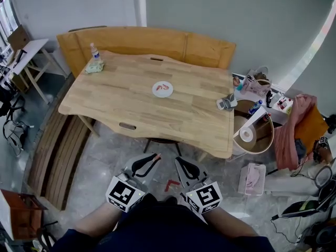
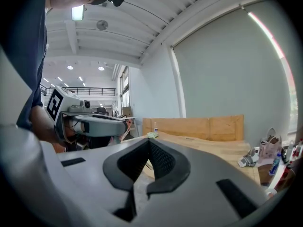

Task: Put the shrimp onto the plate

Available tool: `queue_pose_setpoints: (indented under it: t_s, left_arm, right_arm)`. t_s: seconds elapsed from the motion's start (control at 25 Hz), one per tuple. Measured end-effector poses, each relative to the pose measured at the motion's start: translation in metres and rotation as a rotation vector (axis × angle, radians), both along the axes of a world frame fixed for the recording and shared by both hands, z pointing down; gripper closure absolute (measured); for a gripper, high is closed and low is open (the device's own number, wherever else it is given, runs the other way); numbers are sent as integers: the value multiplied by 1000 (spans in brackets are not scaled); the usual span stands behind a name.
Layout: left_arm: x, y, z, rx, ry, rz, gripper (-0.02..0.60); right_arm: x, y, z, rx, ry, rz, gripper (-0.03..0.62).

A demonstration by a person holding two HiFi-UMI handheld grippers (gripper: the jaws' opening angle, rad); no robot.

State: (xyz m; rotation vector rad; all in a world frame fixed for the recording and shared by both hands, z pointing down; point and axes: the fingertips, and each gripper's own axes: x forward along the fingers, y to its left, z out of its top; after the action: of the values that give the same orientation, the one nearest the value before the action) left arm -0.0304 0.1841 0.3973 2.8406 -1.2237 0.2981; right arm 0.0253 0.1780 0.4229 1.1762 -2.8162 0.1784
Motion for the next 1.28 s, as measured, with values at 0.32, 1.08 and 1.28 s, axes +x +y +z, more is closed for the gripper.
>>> queue_pose_setpoints:
  t_s: [0.32, 1.08, 1.28]
  left_arm:
    - [-4, -38, 7, -7, 5, -11, 523]
    - [-59, -255, 5, -4, 3, 170, 523]
    - [-63, -289, 4, -4, 1, 206, 523]
  right_arm:
    - [1, -34, 9, -19, 8, 9, 585]
    - [-51, -231, 13, -56, 42, 194, 585]
    - [-56, -266, 11, -53, 42, 231, 585]
